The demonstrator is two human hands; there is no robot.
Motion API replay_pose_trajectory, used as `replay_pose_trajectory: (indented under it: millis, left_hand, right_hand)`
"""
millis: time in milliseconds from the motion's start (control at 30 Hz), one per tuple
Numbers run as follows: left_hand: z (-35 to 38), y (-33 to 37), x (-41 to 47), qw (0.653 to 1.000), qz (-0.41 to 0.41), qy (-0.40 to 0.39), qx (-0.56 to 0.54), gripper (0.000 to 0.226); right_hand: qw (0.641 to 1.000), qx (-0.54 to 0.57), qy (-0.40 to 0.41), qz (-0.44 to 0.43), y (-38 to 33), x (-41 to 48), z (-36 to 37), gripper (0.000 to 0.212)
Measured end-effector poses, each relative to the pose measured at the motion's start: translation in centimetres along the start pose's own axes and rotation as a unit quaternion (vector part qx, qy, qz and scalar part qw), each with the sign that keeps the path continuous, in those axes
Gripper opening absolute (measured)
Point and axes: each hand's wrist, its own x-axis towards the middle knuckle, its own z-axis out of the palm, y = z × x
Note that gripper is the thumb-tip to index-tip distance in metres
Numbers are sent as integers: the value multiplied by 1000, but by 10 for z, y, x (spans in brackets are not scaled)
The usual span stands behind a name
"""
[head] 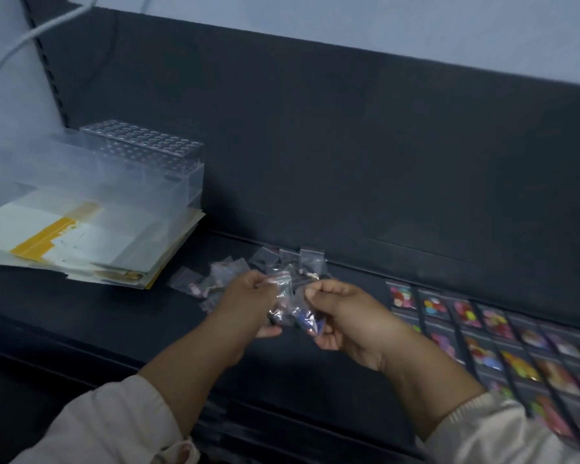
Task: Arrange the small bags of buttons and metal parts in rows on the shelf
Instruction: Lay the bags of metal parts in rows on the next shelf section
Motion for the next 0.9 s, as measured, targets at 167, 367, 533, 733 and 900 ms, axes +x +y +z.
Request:
replay_pose_trajectory:
  millis: [167,367,533,733,900]
  left_hand:
    - [41,2,-18,993,-24,-112,-6,14]
    - [107,-4,-50,984,-24,-176,7,15]
    - [183,-18,-100,960,-16,-280,28,20]
    - [285,-43,-179,941,3,-325,99,20]
    - [361,-66,-240,937,-29,-339,80,25]
  right_hand:
    - [997,70,-17,16,6,-37,-36,4]
    - [992,60,104,-41,32,-88,-92,28]
    - [978,2,196,-73,57,-165,-151,26]
    - [962,73,243,-95,96,-282,-224,24]
    - [937,141,302,-107,134,-368,-274,20]
